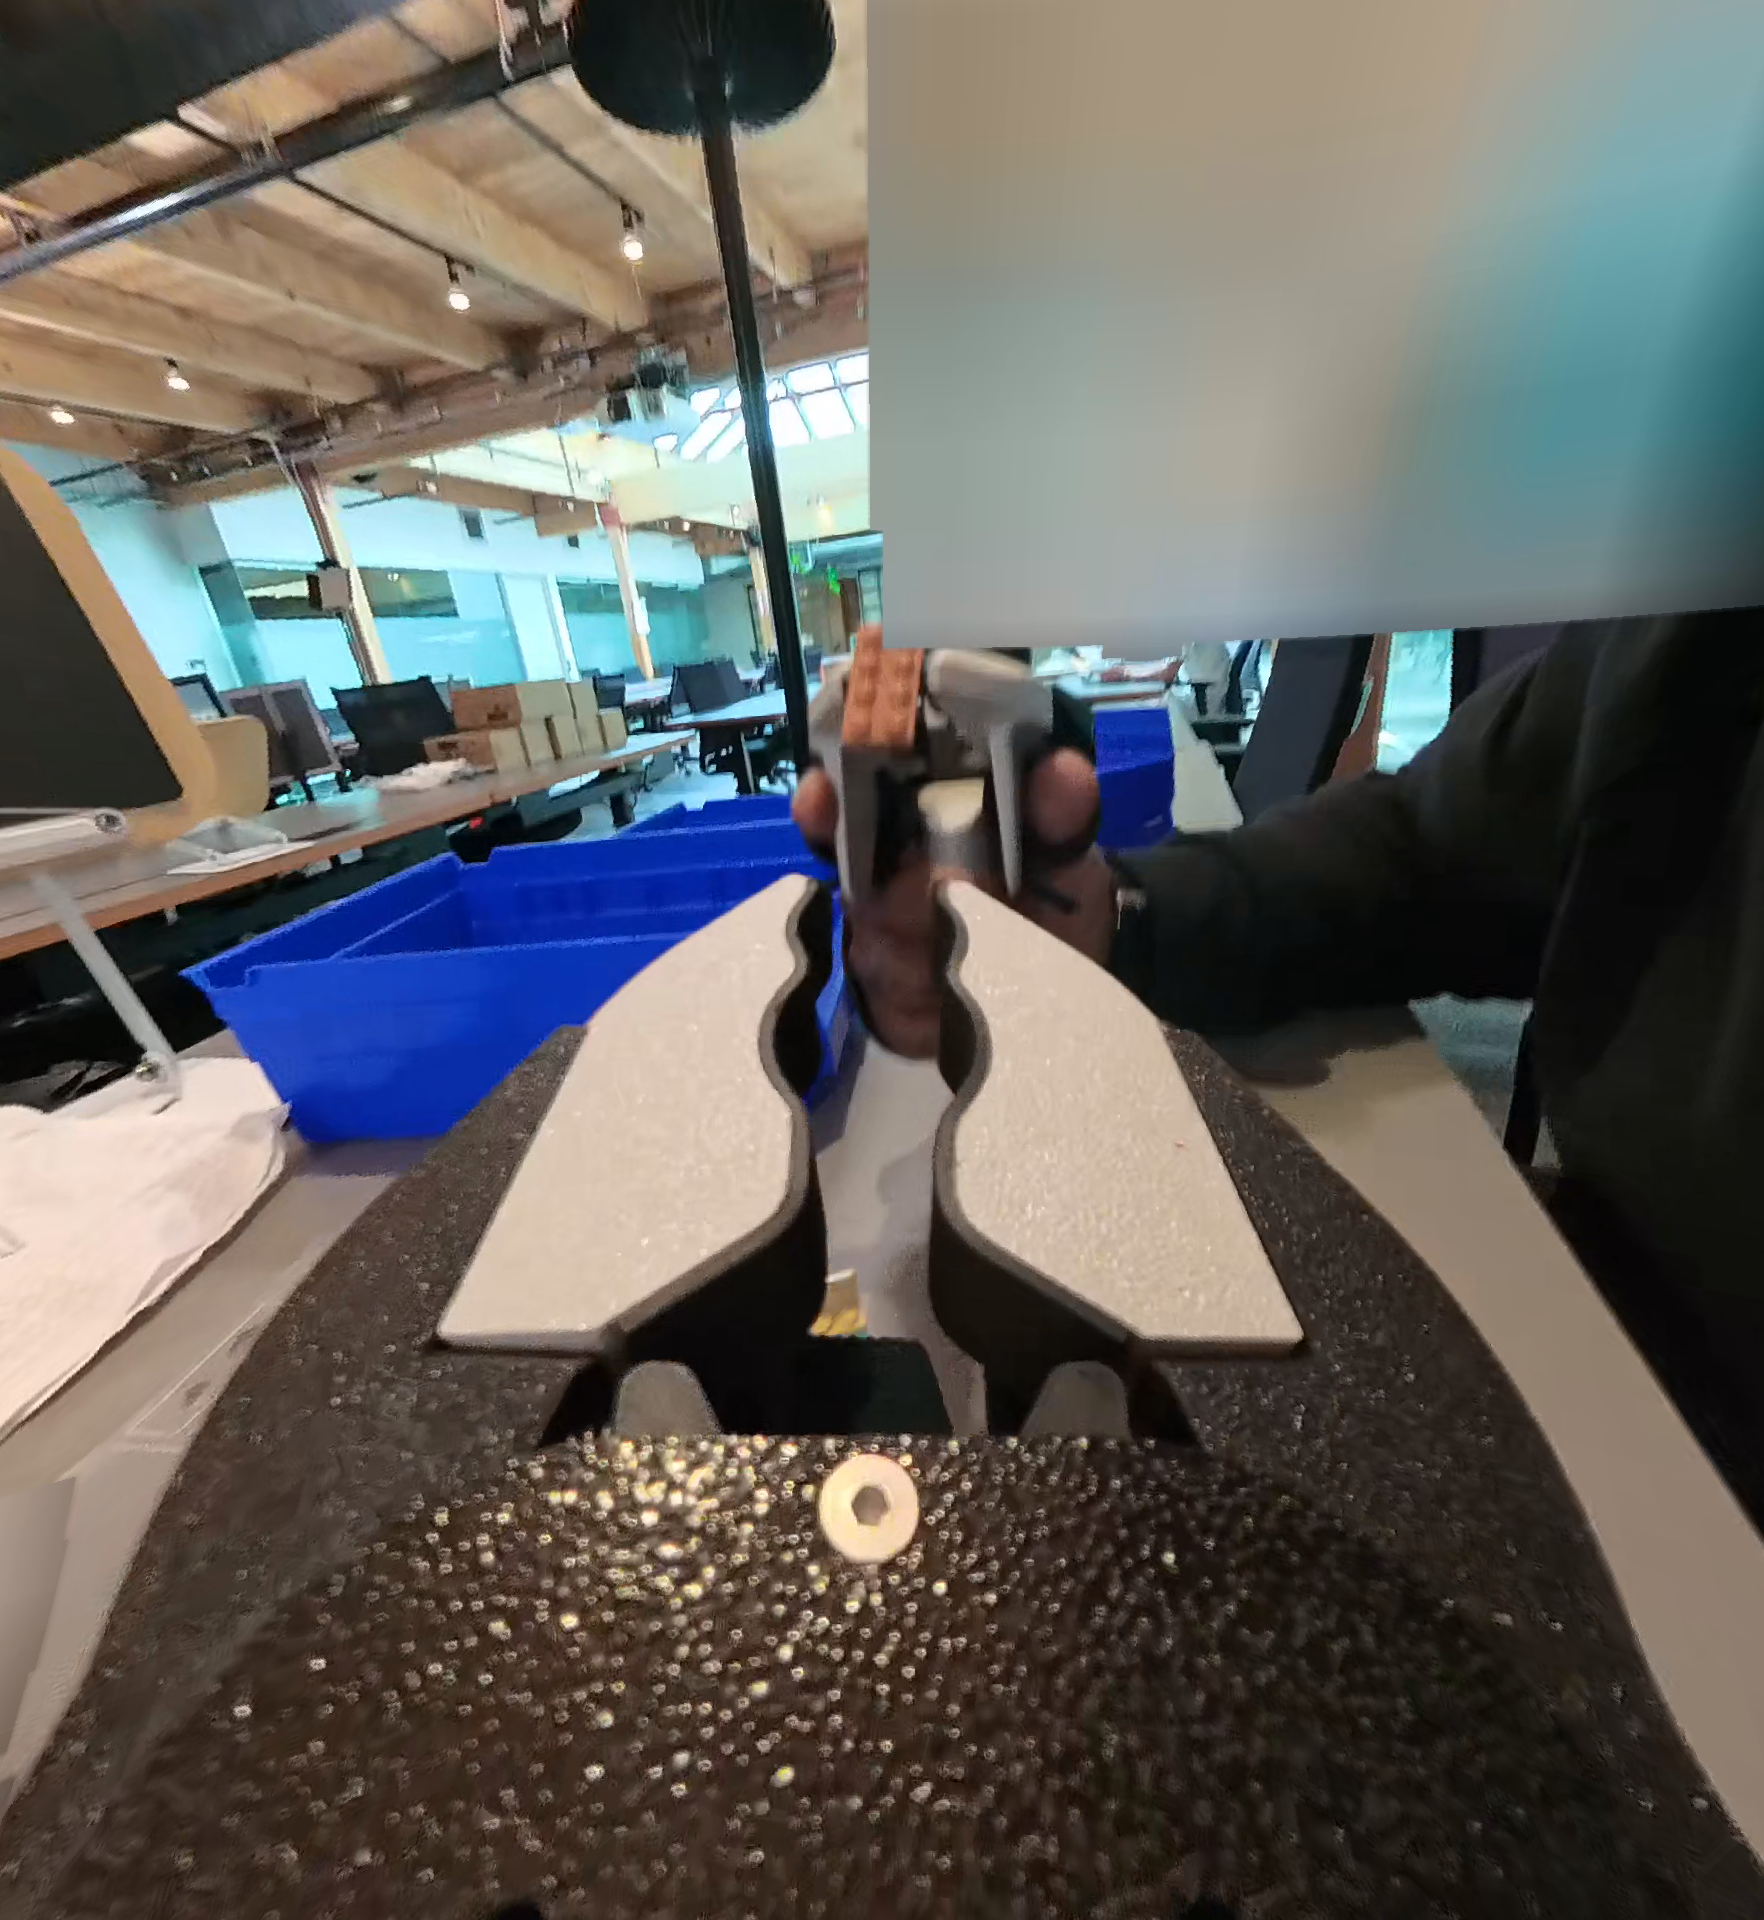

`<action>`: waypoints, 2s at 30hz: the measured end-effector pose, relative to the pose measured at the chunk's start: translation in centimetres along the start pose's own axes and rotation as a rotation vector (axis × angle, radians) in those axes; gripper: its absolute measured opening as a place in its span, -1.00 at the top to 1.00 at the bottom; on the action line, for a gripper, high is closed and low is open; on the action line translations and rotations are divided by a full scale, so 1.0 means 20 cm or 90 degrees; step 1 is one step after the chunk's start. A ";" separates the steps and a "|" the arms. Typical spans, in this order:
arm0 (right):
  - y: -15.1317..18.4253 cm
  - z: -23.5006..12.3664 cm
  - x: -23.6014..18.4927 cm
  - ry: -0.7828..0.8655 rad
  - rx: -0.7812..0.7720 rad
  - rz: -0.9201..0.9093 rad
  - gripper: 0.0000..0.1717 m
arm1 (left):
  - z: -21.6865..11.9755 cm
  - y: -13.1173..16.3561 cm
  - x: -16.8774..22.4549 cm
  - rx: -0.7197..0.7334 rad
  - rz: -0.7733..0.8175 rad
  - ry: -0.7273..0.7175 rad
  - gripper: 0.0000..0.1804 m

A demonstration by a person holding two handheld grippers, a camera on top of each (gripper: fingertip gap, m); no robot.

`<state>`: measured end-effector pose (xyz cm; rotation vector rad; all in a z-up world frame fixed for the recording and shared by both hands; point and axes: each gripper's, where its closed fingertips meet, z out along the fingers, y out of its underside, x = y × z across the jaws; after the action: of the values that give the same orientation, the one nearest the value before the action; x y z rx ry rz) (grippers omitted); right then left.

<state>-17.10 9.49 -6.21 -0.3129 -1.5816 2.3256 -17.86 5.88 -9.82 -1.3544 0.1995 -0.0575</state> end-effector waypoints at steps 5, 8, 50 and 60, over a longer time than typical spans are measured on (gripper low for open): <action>0.14 0.07 -0.05 -0.030 -0.040 0.026 0.82 | 0.02 -0.01 0.03 0.010 -0.014 0.001 0.70; 0.18 0.08 -0.05 -0.033 -0.041 0.039 0.82 | 0.03 0.03 0.04 -0.004 -0.020 0.019 0.68; 0.82 -0.28 0.15 0.103 -0.619 -0.004 0.48 | -0.15 0.68 -0.07 -0.573 -0.067 -0.031 0.82; 0.90 -0.30 0.13 0.044 -0.694 -0.038 0.61 | -0.08 0.69 -0.03 -0.617 -0.027 -0.030 0.82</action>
<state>-19.84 9.61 -25.14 -0.5412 -2.6054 1.1695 -19.81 7.35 -23.55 -2.3231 0.1613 0.0458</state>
